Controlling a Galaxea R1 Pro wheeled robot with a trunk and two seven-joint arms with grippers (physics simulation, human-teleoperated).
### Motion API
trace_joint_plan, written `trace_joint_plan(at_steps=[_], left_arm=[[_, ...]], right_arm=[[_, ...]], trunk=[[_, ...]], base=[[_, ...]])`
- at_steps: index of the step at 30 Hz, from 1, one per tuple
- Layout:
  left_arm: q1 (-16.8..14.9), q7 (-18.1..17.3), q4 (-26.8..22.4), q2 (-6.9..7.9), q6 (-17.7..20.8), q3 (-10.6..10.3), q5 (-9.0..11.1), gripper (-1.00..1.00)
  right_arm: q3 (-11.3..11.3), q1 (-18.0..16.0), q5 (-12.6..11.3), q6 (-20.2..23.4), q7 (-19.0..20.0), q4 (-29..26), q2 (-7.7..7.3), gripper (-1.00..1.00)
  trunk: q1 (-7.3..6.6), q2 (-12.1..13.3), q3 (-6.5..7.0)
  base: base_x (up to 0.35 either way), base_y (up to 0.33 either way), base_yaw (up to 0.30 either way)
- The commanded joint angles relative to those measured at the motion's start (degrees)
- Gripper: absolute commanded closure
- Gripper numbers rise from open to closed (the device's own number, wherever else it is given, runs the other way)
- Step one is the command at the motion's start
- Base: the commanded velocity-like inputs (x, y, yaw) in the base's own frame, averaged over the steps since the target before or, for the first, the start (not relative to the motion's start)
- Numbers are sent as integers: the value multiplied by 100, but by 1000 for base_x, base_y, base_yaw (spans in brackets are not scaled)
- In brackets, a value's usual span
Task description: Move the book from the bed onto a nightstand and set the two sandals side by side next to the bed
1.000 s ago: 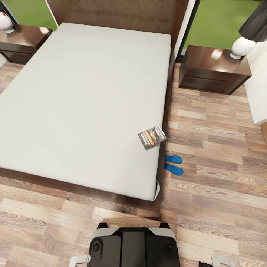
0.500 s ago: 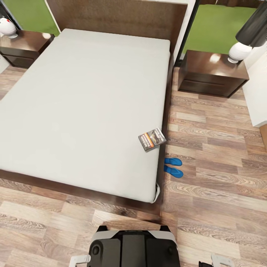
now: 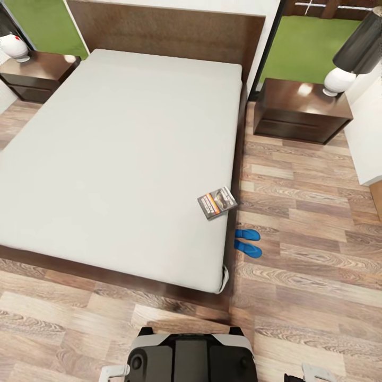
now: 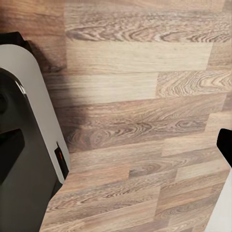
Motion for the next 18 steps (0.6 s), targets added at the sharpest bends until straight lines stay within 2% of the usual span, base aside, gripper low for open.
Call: trace_joint_plan(at_steps=[1,18], left_arm=[[0,22,-4,5,0,-48,59,-100],[0,29,-4,5,-6,-49,59,-100]], right_arm=[[-43,-4,59,-23,-7,8,3,-100],[-43,-4,59,-25,-10,11,3,-100]], trunk=[[3,-7,4],[3,-7,162]], base=[[0,0,0],[0,0,0]])
